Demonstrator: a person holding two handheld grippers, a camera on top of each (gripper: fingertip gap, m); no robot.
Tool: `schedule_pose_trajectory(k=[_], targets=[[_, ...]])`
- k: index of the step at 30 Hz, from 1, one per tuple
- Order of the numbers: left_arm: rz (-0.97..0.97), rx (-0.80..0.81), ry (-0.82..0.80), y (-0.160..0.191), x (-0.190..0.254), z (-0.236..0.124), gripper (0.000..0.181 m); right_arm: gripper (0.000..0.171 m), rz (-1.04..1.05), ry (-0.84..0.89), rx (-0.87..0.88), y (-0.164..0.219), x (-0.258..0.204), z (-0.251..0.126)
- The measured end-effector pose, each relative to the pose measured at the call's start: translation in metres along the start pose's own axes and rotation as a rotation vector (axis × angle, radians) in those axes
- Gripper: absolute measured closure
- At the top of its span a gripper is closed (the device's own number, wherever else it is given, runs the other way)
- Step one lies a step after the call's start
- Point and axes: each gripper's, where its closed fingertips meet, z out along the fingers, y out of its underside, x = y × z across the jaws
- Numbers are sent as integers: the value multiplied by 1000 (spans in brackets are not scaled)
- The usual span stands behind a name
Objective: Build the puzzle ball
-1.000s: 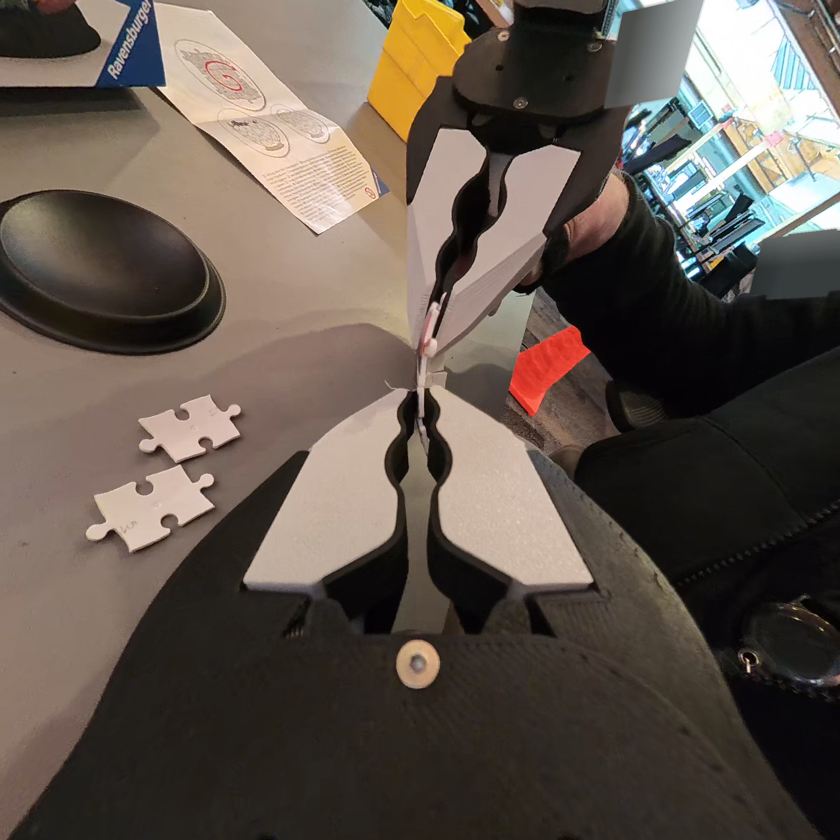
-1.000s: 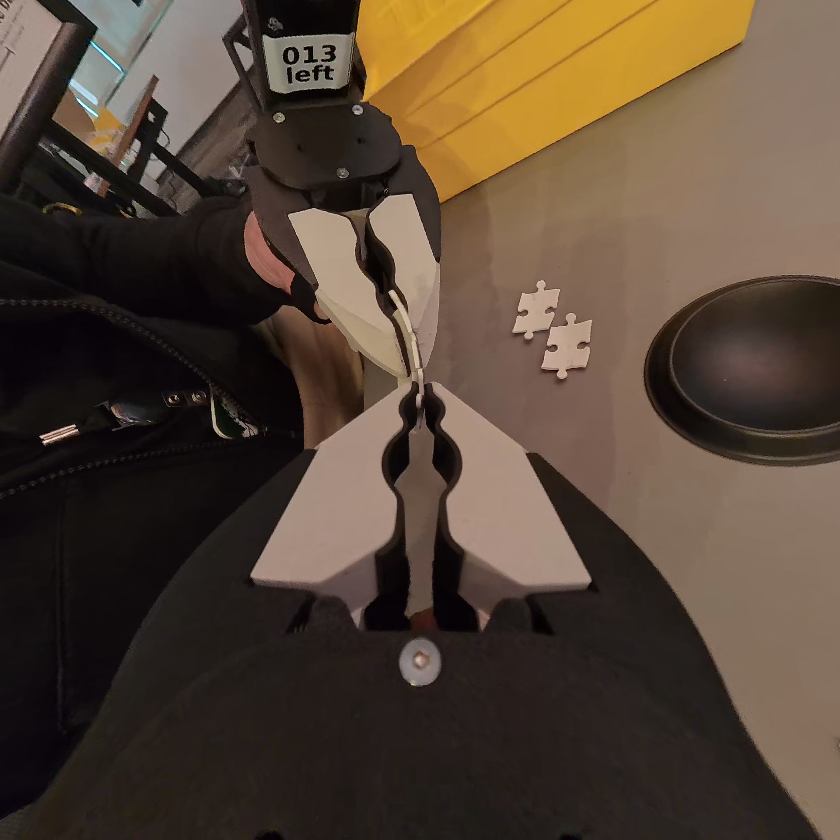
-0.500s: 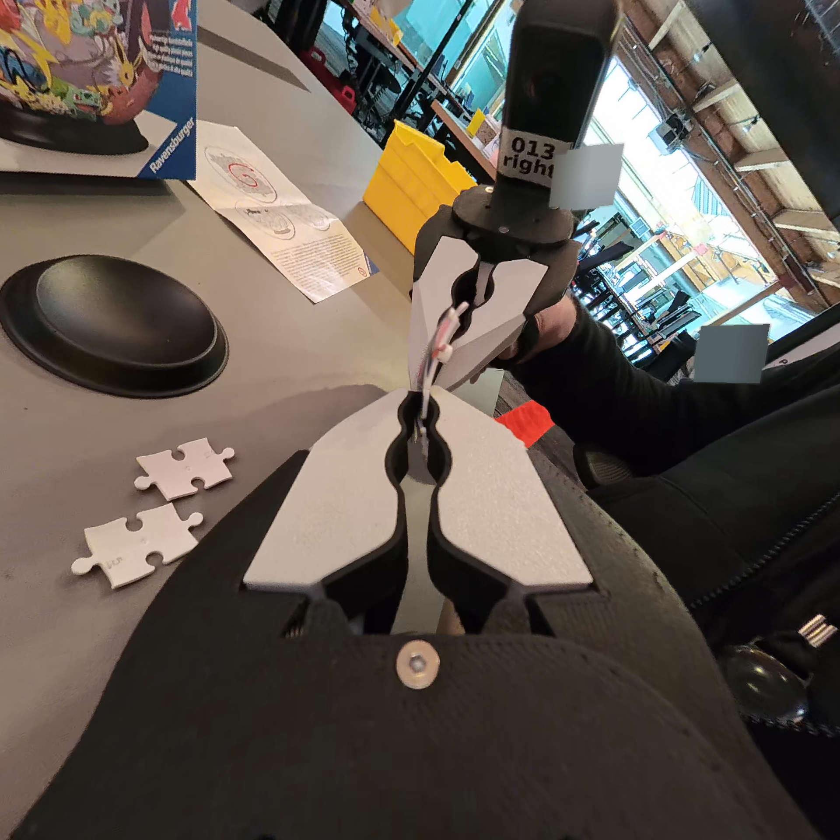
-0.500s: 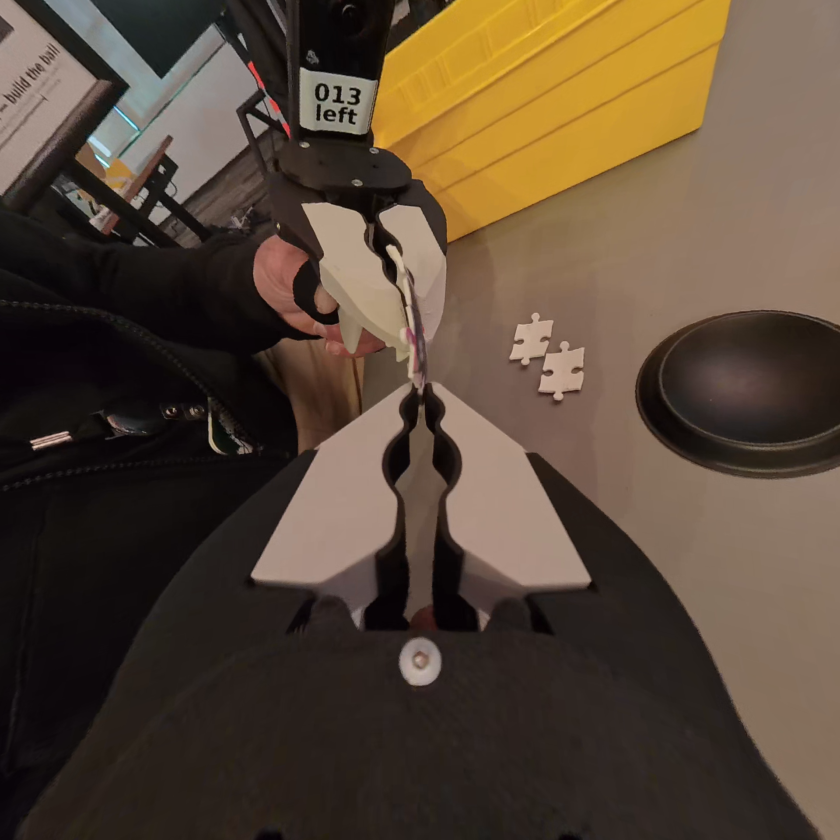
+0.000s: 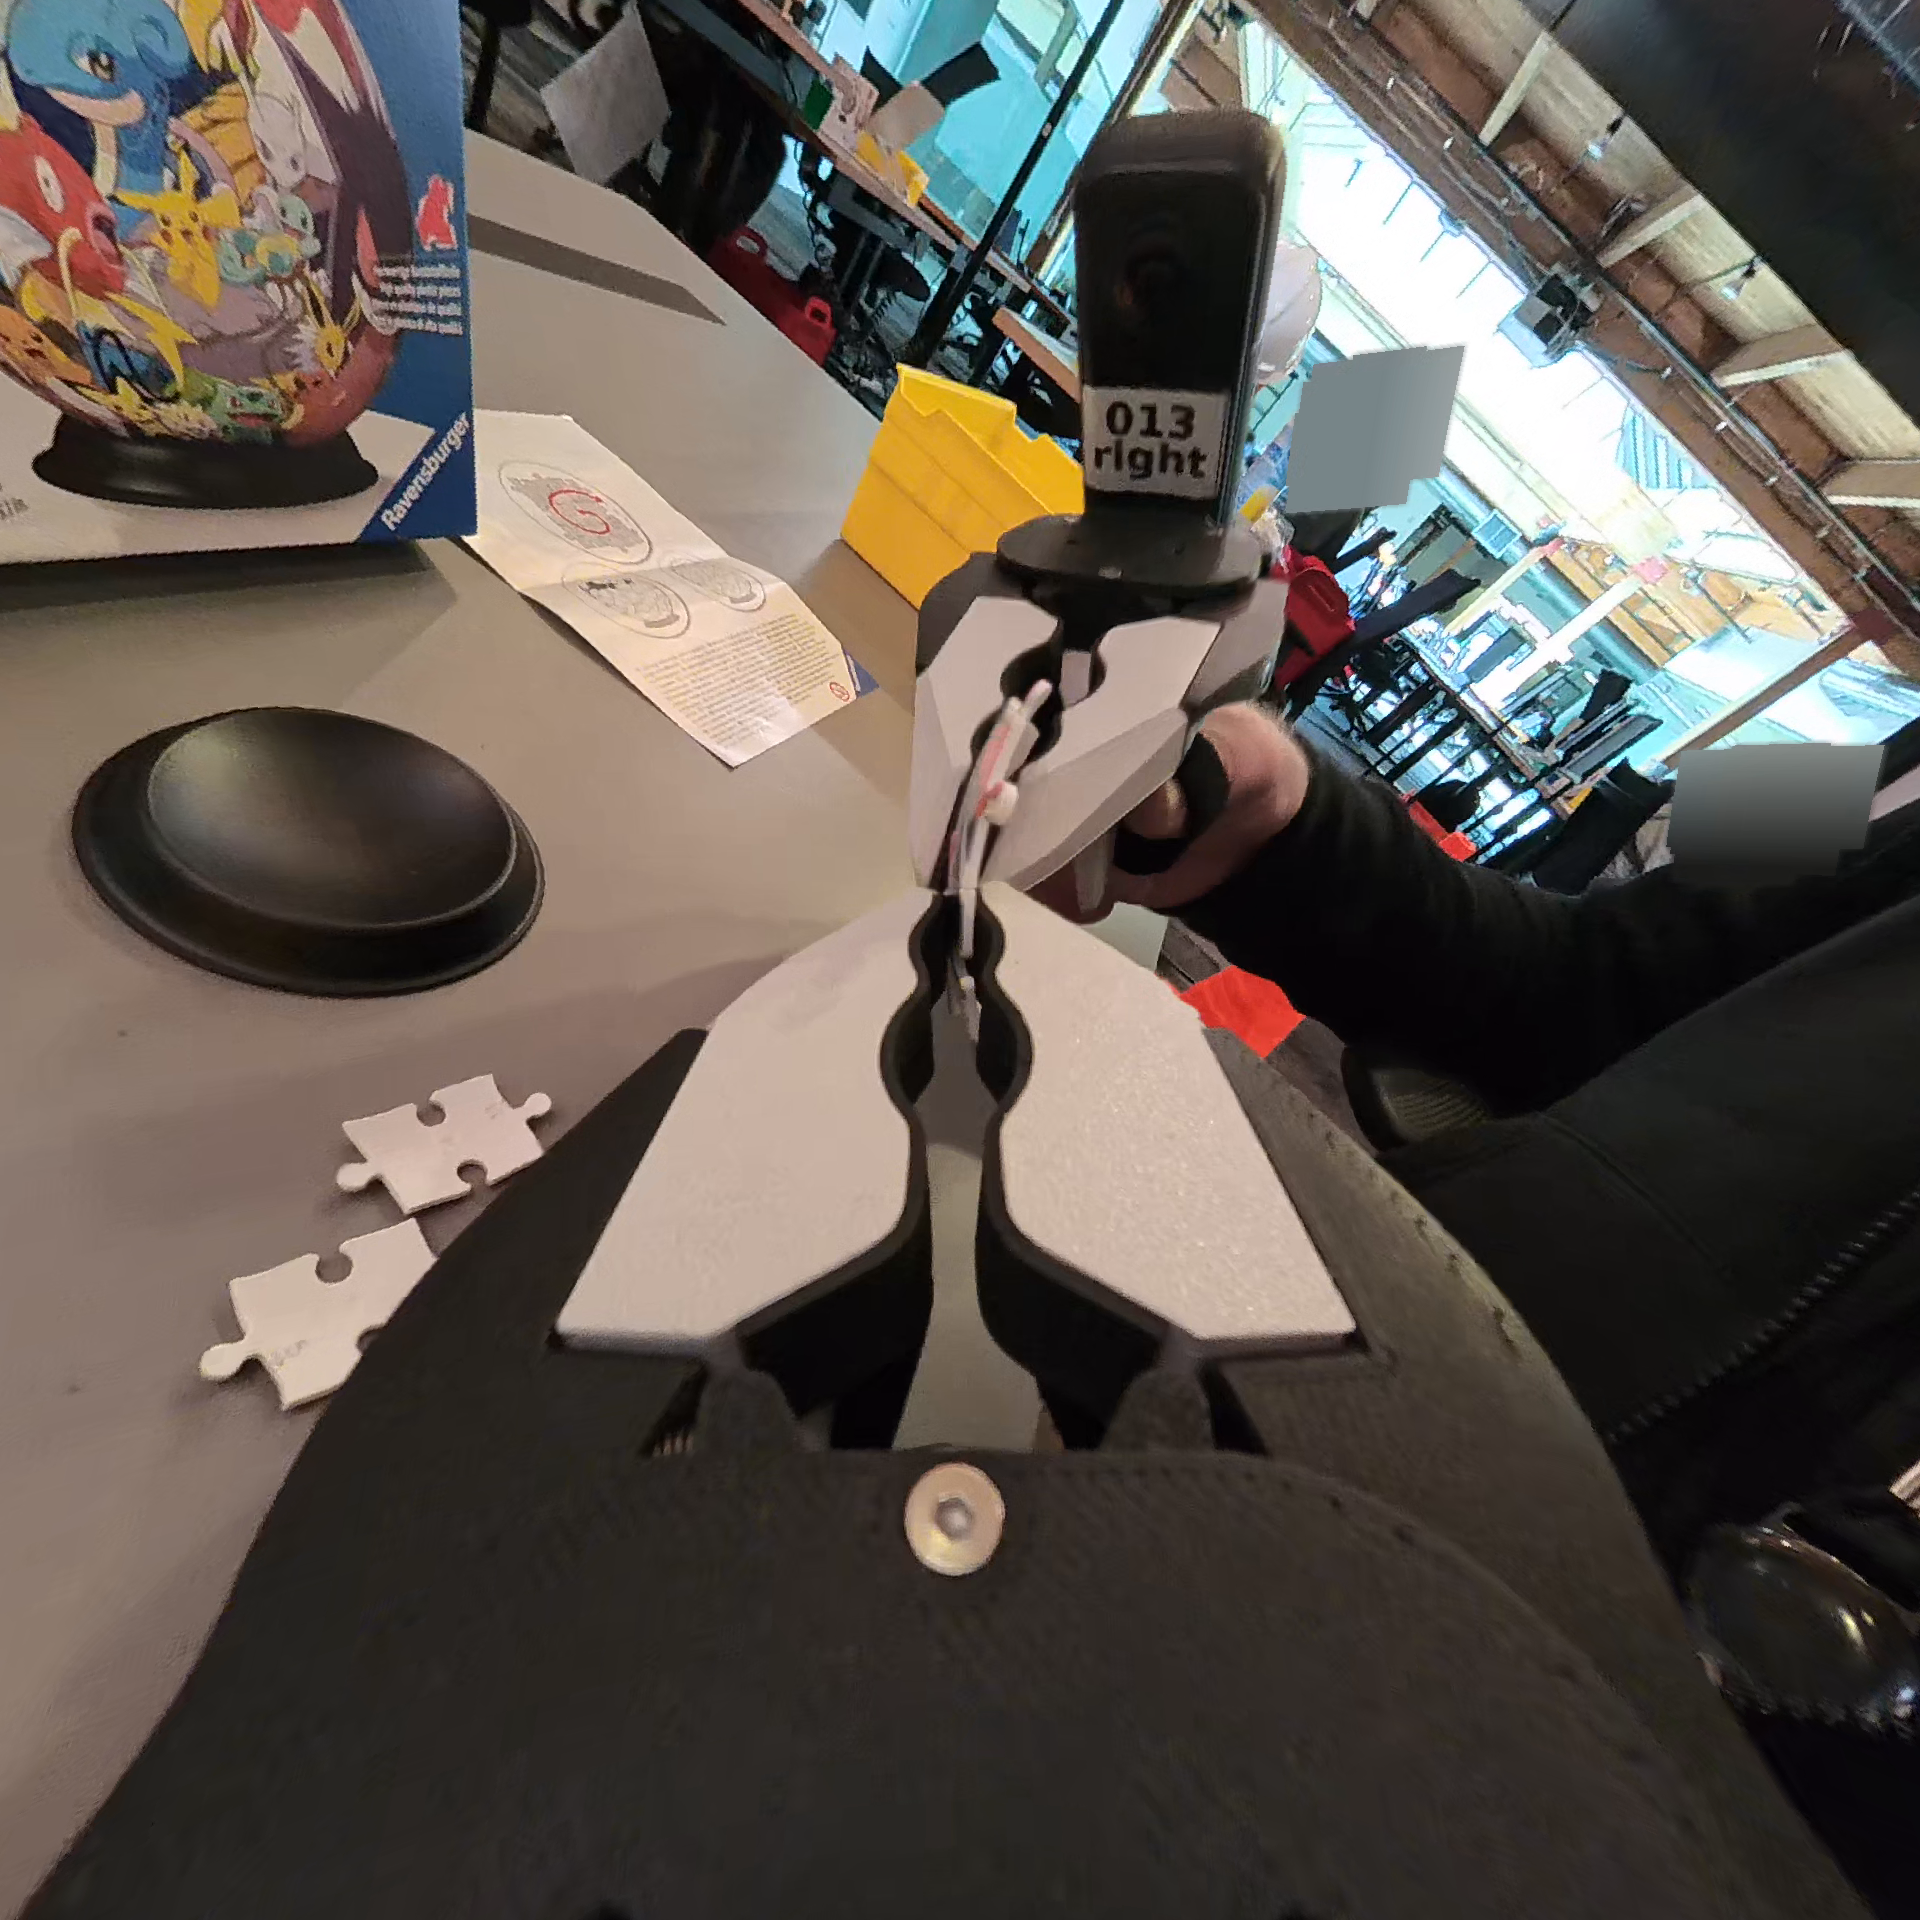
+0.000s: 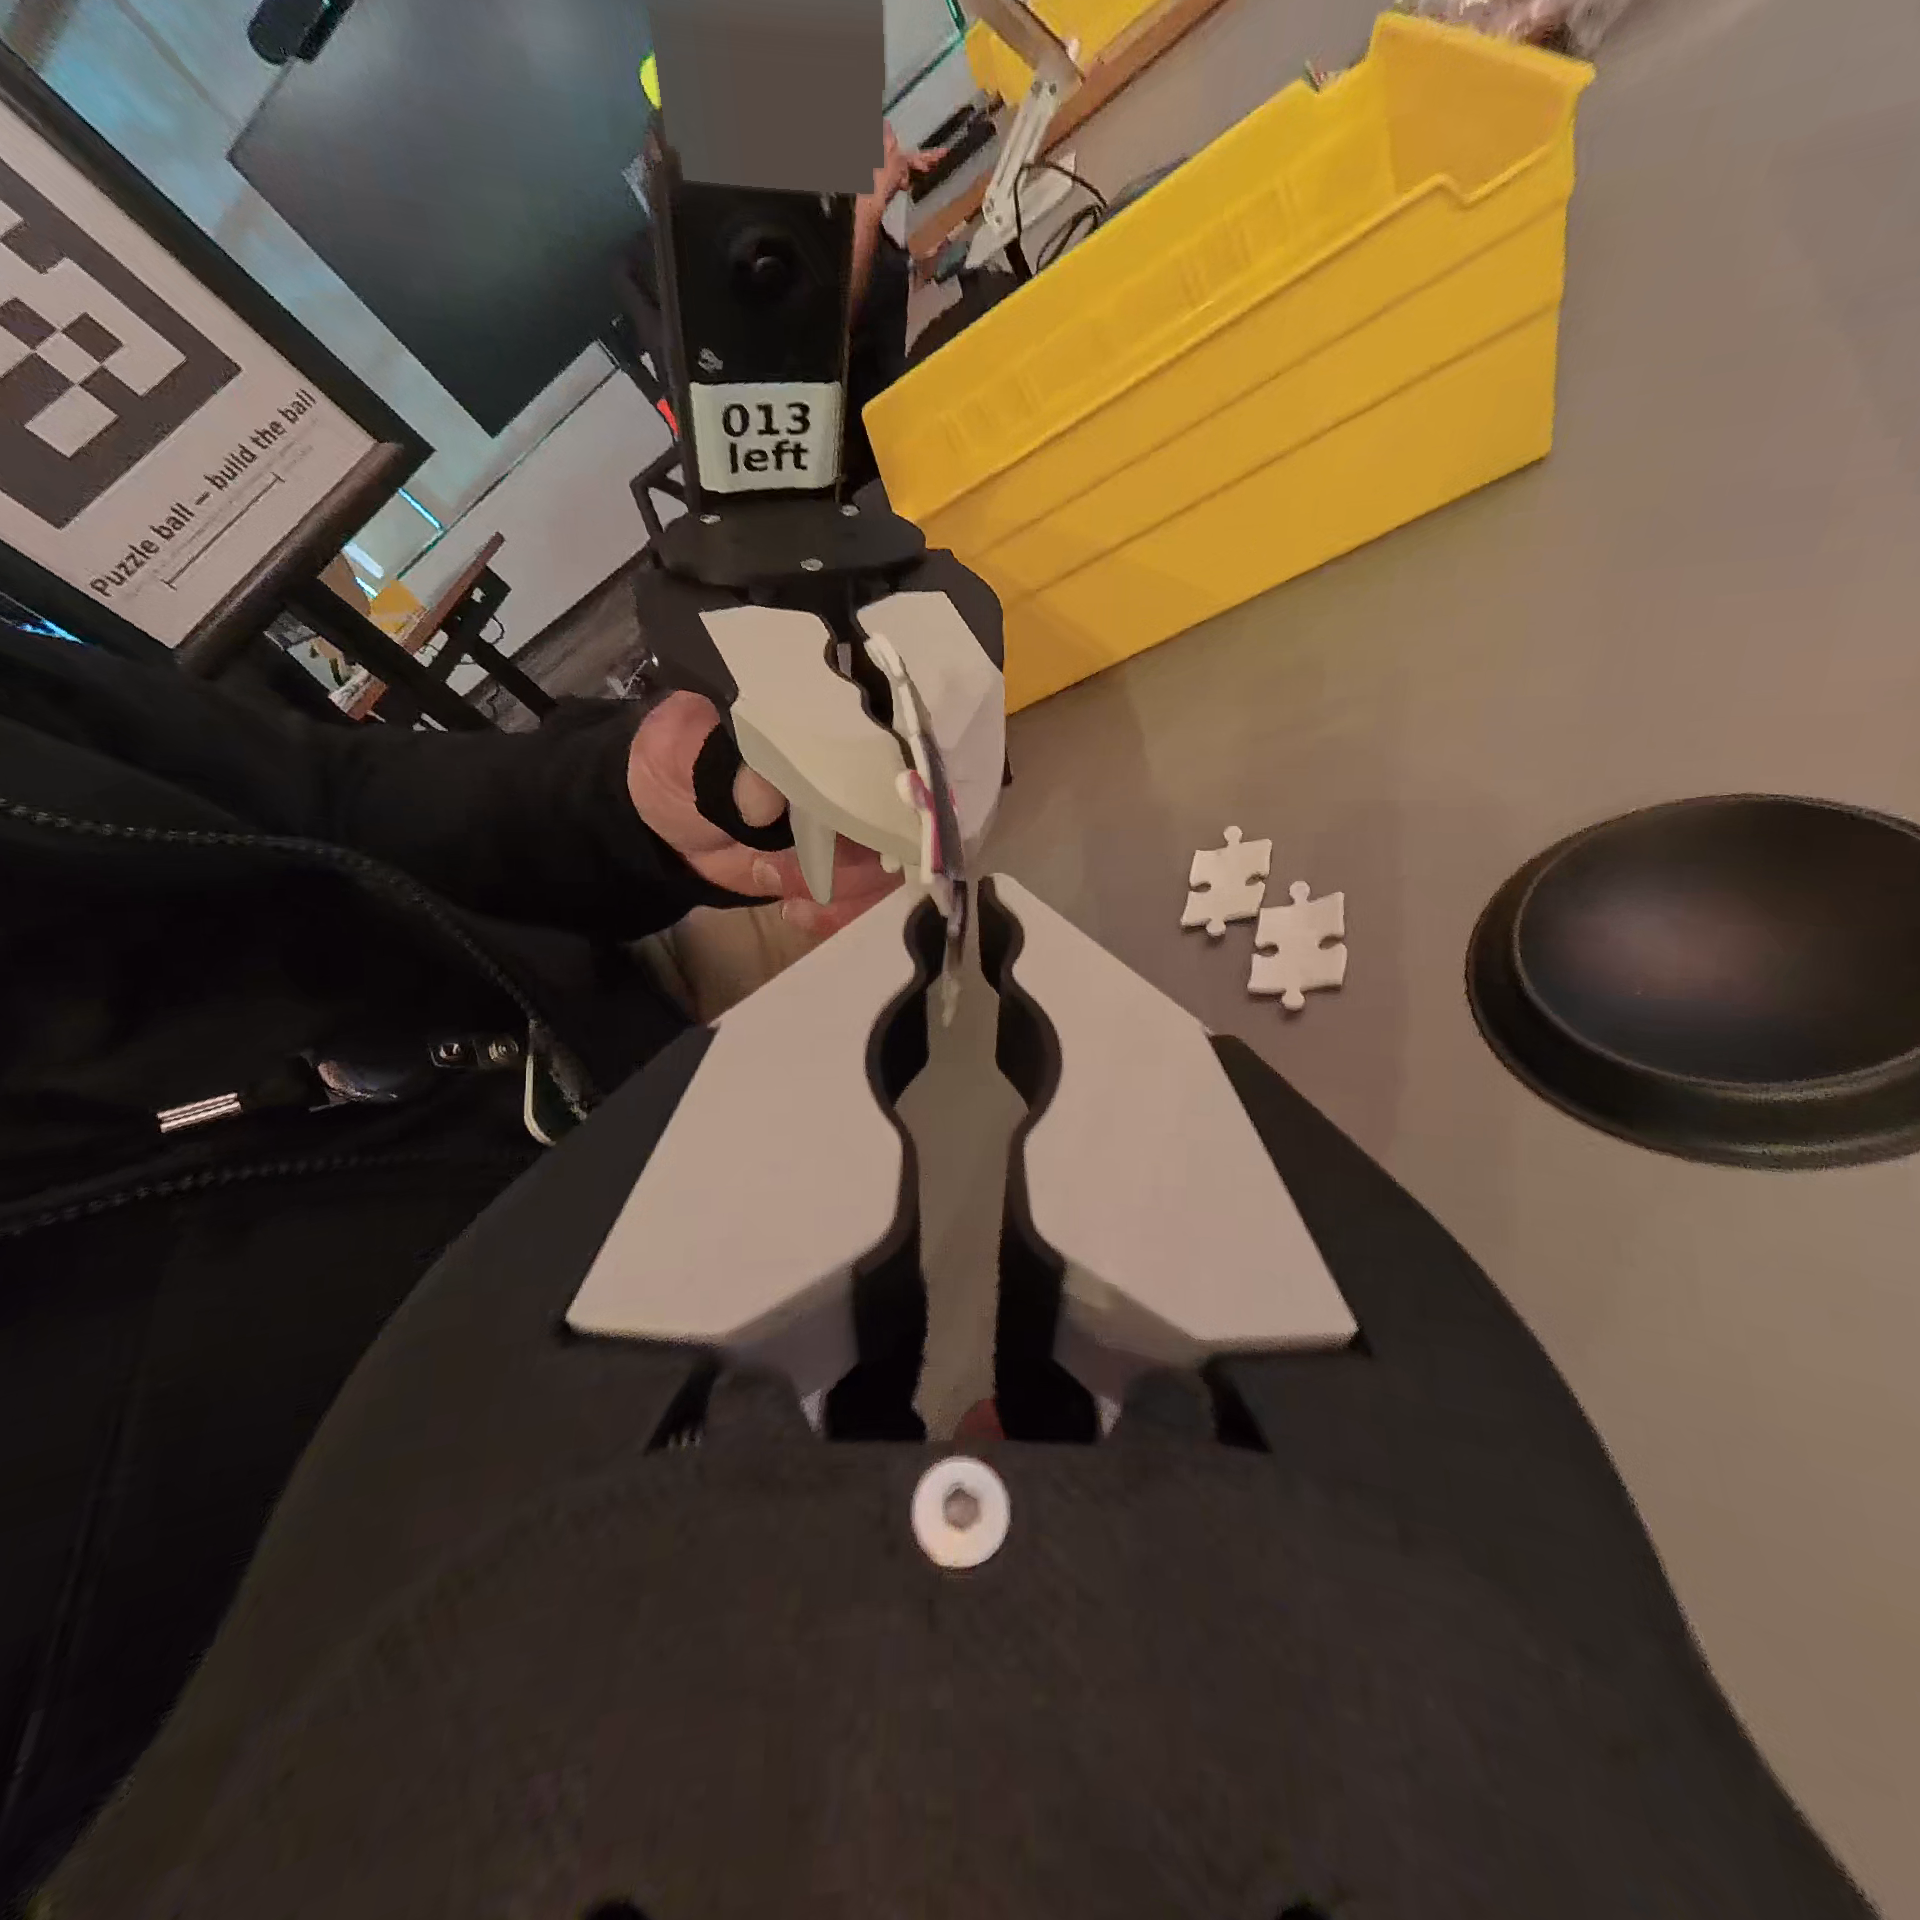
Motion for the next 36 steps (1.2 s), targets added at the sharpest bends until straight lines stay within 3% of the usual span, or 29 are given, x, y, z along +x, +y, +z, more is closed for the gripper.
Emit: schedule_pose_trajectory(k=[16,29,32,36], targets=[[25,55,4,-10,5,-1,178,168,70,-76,145,-18,-8,-2],[41,89,-52,-12,1,2,179,170,77,-13,163,-20,-2,-3],[19,106,-45,-15,0,0,179,161,84,-38,165,-21,-2,-6],[-5,111,-29,-15,0,0,179,169,64,-26,160,-19,-2,-8]])
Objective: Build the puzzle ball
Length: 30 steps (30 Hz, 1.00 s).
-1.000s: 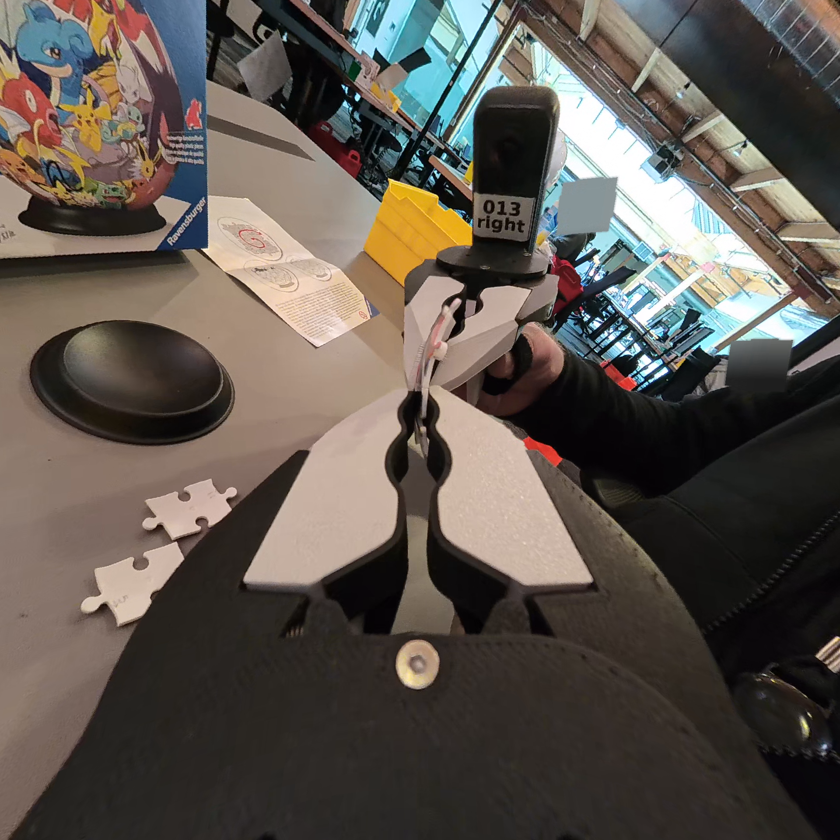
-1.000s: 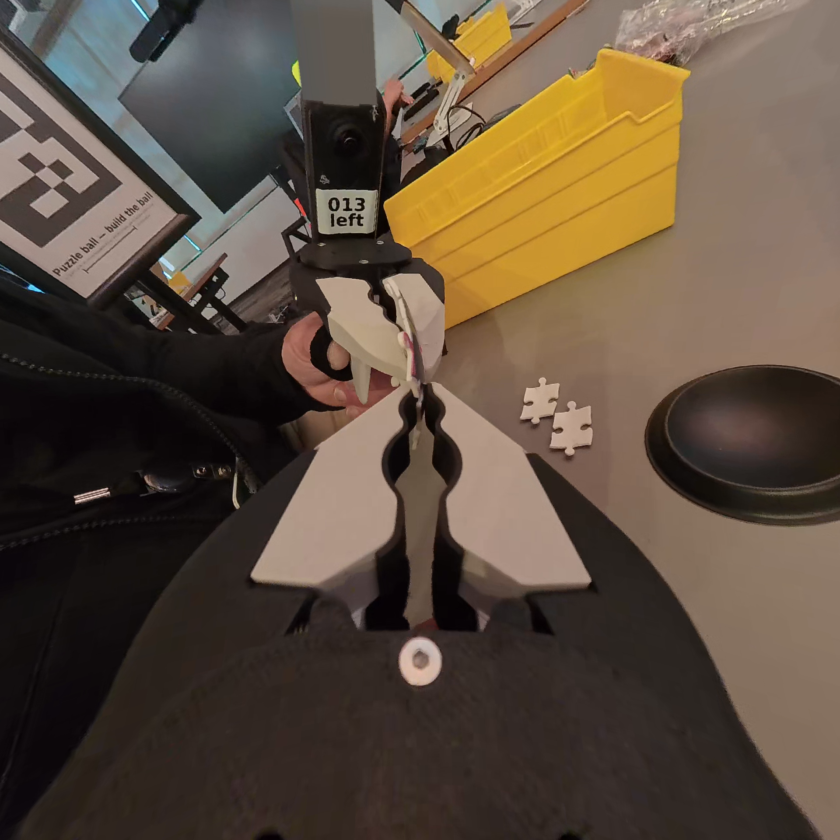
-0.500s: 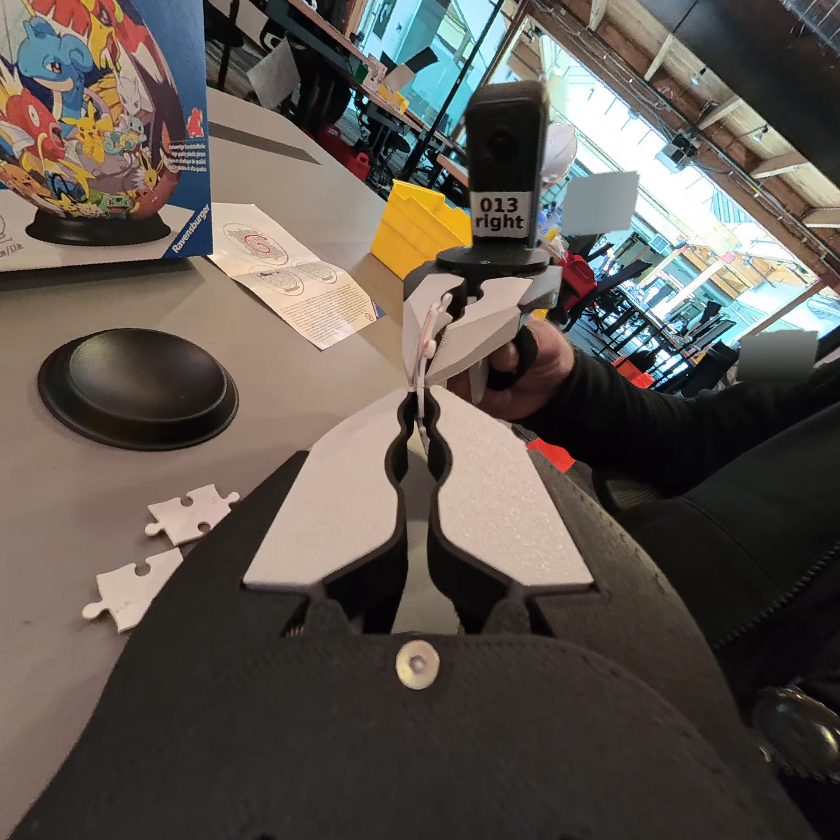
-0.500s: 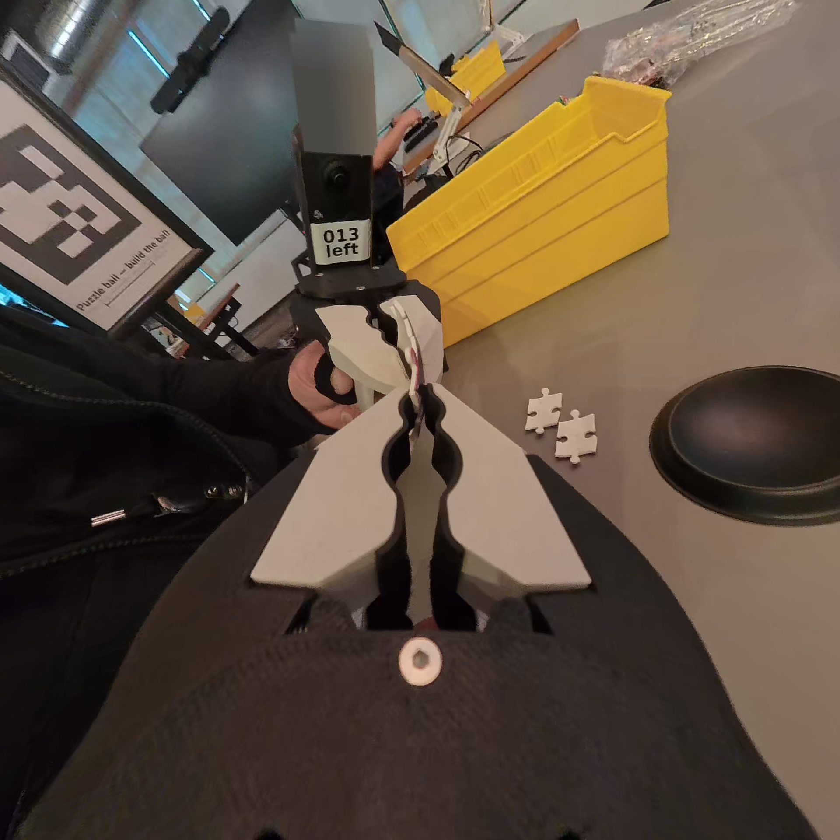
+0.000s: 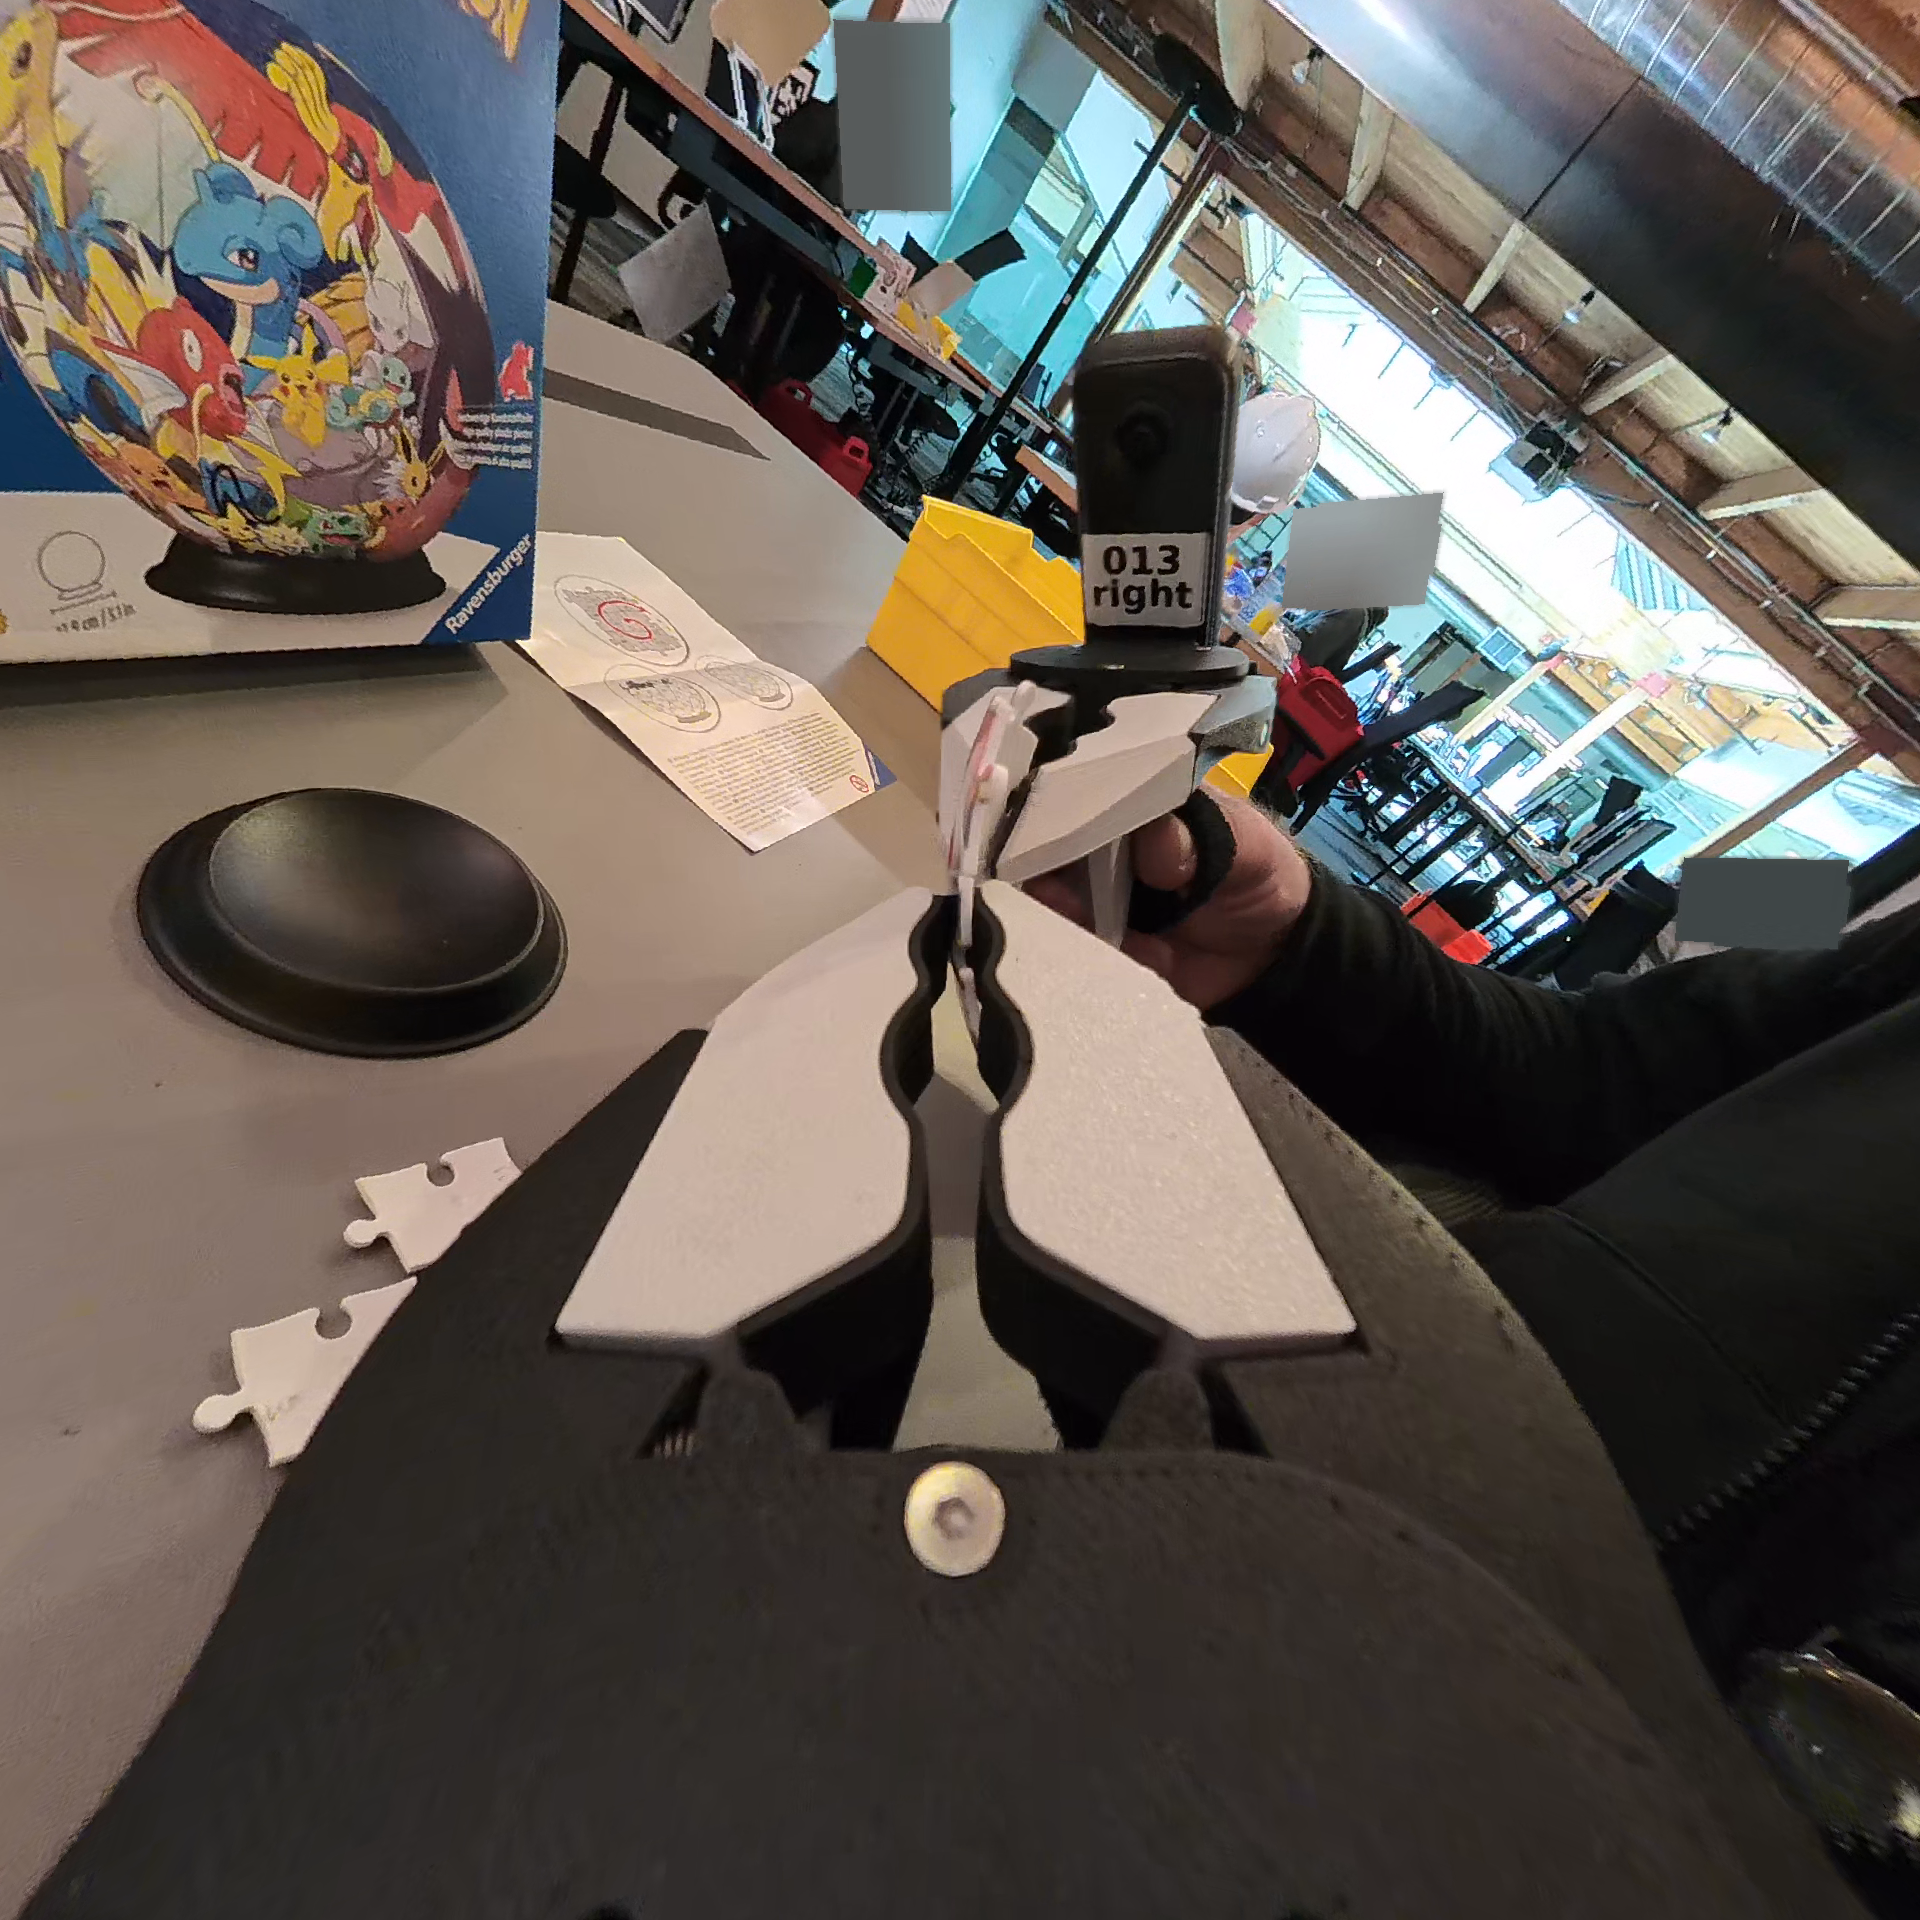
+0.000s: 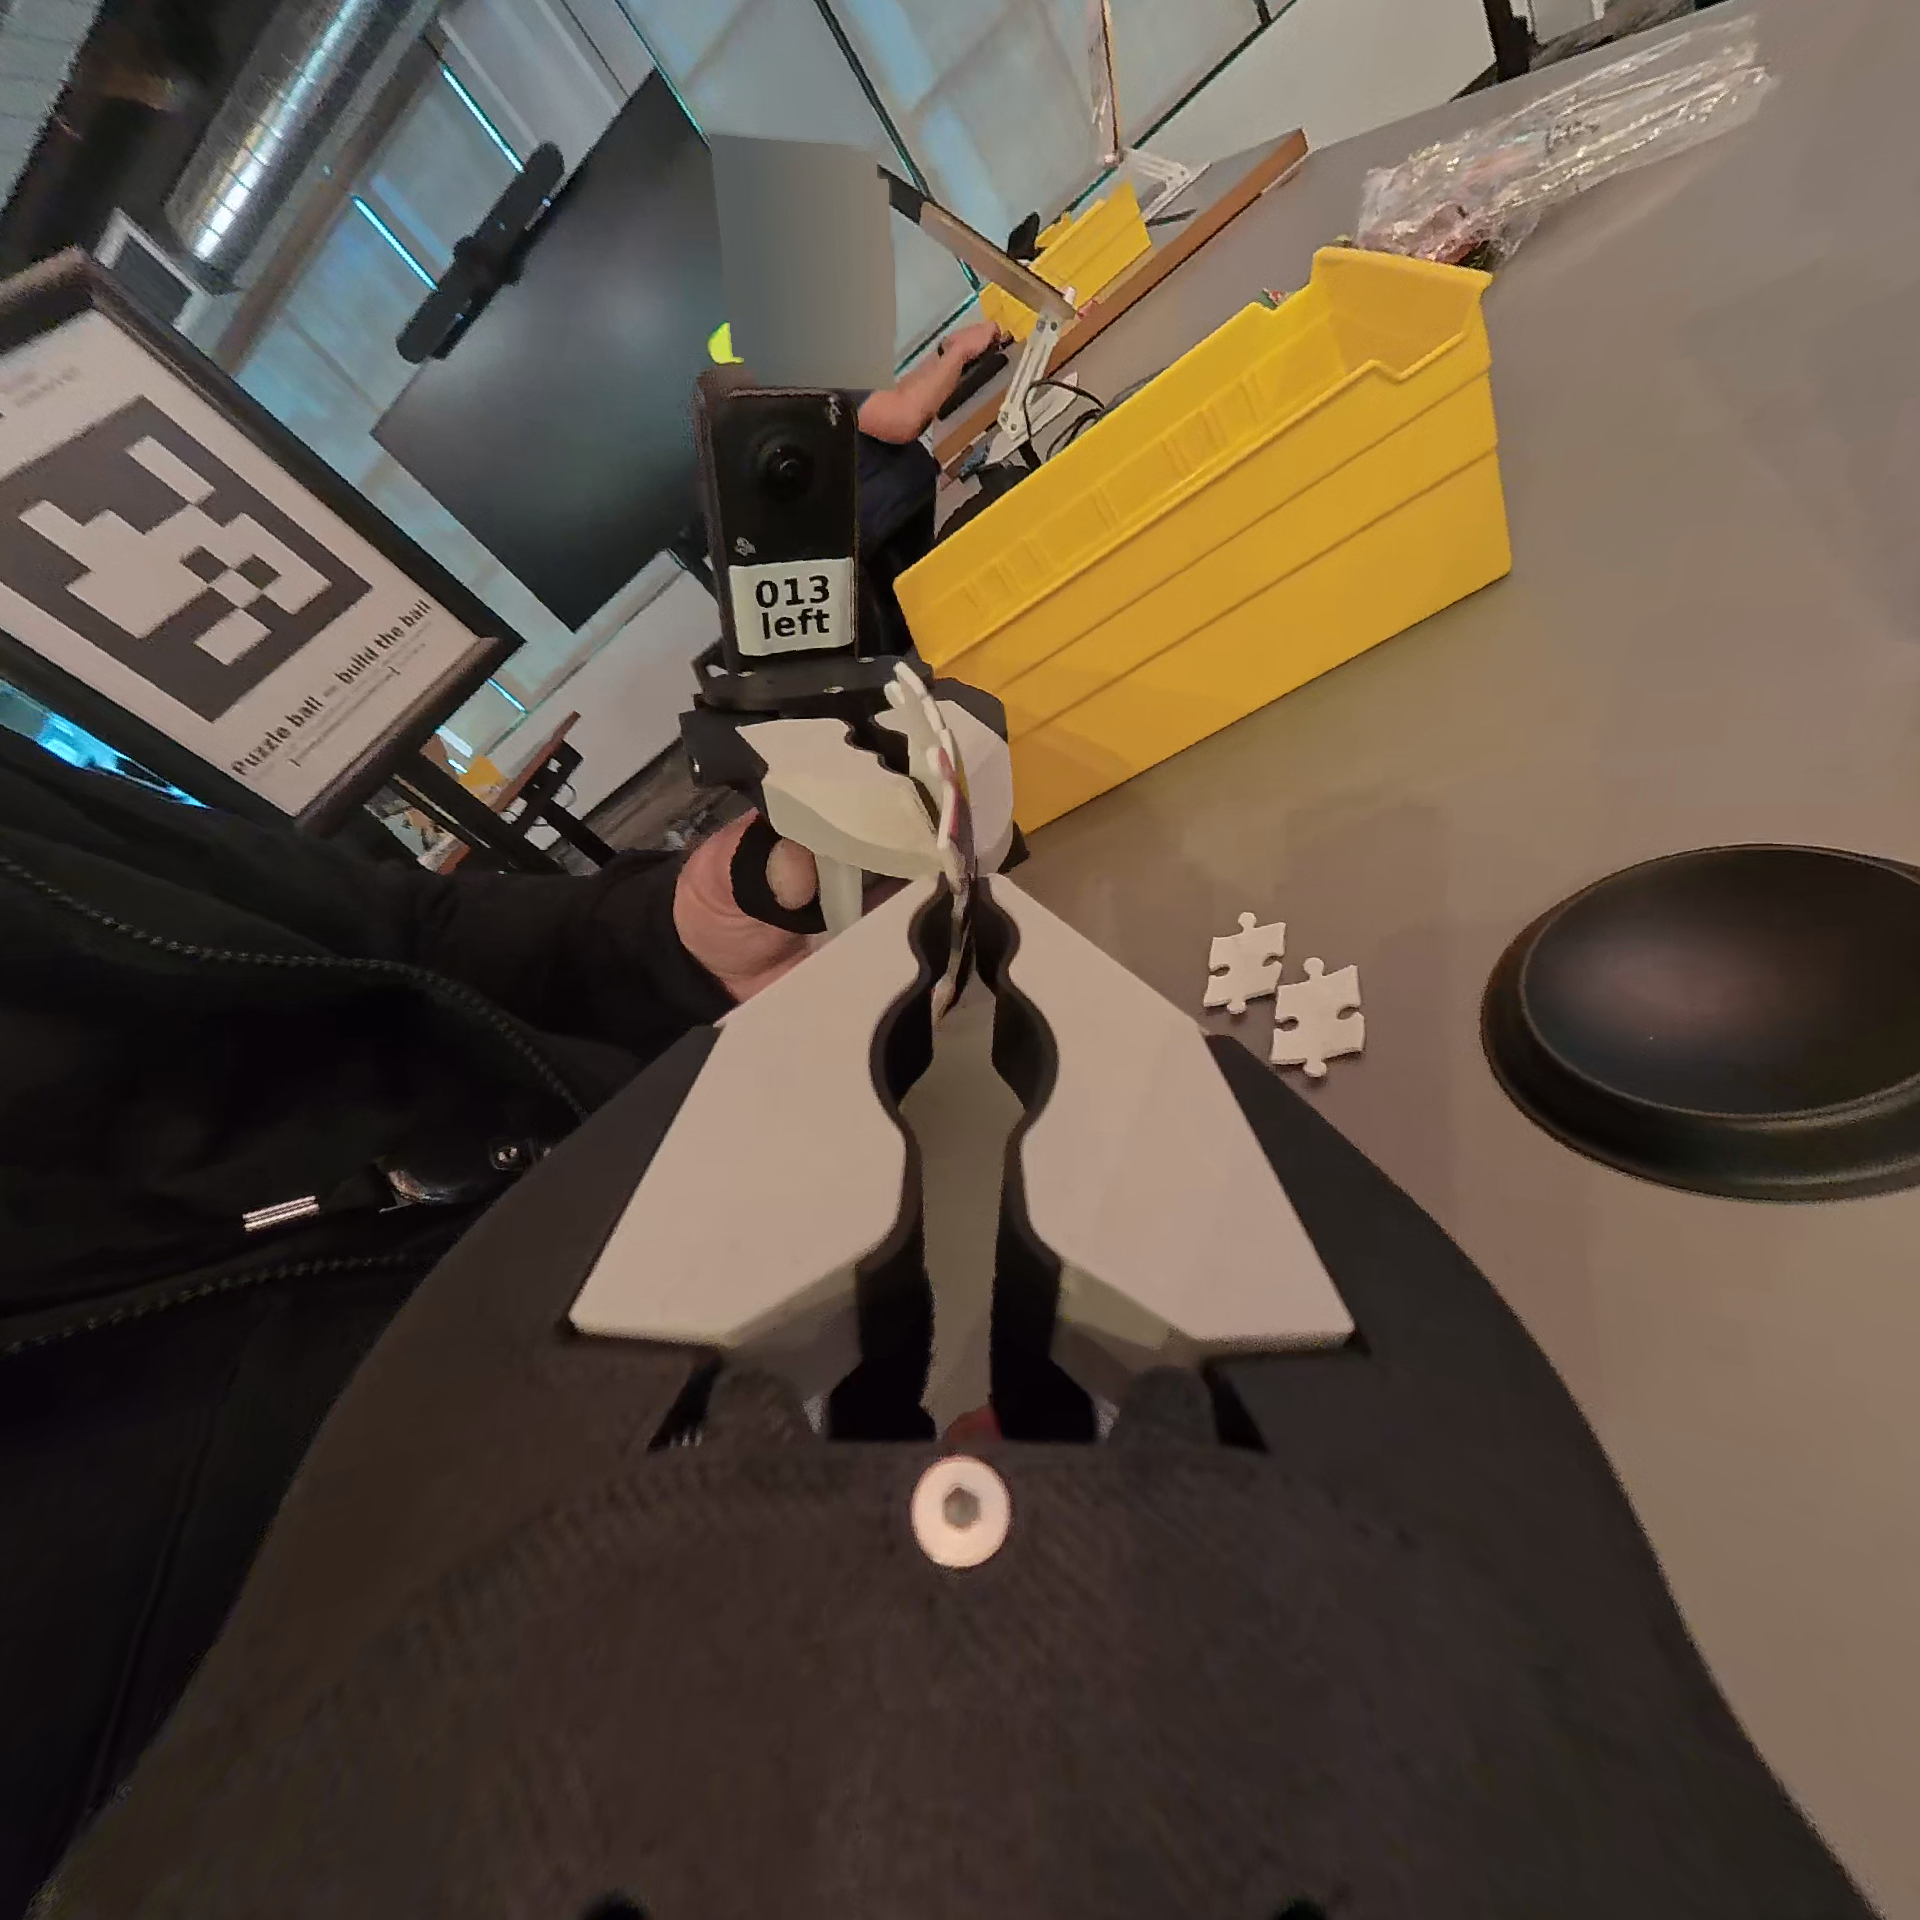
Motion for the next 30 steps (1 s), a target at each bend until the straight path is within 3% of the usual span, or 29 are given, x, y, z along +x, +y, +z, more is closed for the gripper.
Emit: schedule_pose_trajectory(k=[12,21,30], targets=[[-48,-25,1,0,-8,0,168,170,45,74,32,5,15,-21],[83,-159,-232,15,-45,-37,162,170,179,265,-234,74,52,-51],[88,-323,-411,48,-80,-59,156,160,176,384,-322,96,71,-48]])
